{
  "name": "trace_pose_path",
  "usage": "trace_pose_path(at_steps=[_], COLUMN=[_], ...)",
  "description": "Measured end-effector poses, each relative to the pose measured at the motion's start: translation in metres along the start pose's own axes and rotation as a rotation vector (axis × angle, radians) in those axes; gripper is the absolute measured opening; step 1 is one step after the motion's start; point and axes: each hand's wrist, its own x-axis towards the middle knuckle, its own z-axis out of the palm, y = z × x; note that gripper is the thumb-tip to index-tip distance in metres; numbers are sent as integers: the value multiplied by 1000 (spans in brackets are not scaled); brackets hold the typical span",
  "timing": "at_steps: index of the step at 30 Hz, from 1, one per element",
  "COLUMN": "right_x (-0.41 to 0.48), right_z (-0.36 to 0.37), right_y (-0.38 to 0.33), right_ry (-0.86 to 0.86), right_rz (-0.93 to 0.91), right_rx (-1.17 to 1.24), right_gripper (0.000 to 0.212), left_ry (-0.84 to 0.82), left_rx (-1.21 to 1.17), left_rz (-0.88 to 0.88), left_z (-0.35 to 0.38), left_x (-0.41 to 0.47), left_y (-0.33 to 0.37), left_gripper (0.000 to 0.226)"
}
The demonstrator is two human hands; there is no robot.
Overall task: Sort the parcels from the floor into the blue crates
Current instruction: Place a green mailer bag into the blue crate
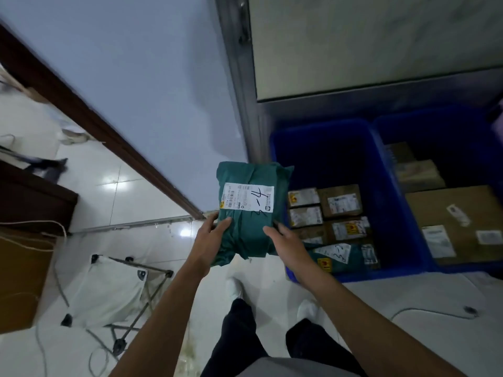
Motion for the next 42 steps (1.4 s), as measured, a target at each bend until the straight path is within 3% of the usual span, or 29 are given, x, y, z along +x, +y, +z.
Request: trace_pose_path(at_steps=[2, 8, 15, 18, 23, 27, 29, 31, 35, 39, 42], right_x=[-12, -37, -46, -46, -43, -35, -25, -14, -13, -14, -11], right_z=[-17, -67, -114, -129, -147, -155, -158, -166, -193, -231, -271], right_y=[-4, -2, -9, -19, -37, -63, -76, -86, -112, -125, -125], right_ry=[25, 70, 97, 146, 245, 338, 405, 466, 525, 413, 306], right_rz=[-36, -67, -76, -83, -83, -122, -141, -146, -167, -252, -312], right_rx=[38, 180, 200, 247, 307, 432, 515, 586, 700, 747, 776], right_gripper=[47, 27, 41, 34, 49, 45, 77, 86, 56, 61, 54], left_ry=[-9, 1, -3, -90, -362, -436, -470, -508, -582, -660, -662], left_rx=[-12, -71, -135, -138, -187, -165, -153, -136, -128, -138, -133], left_rz=[38, 56, -9, -11, 3, 51, 91, 135, 156, 182, 194], left_z=[18, 82, 127, 139, 159, 180, 192, 203, 227, 257, 292], left_x=[-8, -27, -20, -10, 10, 23, 29, 28, 20, 22, 28], left_y=[9, 27, 51, 59, 82, 101, 112, 127, 159, 187, 202], left_gripper=[39, 40, 49, 55, 46, 75, 86, 78, 45, 40, 43])
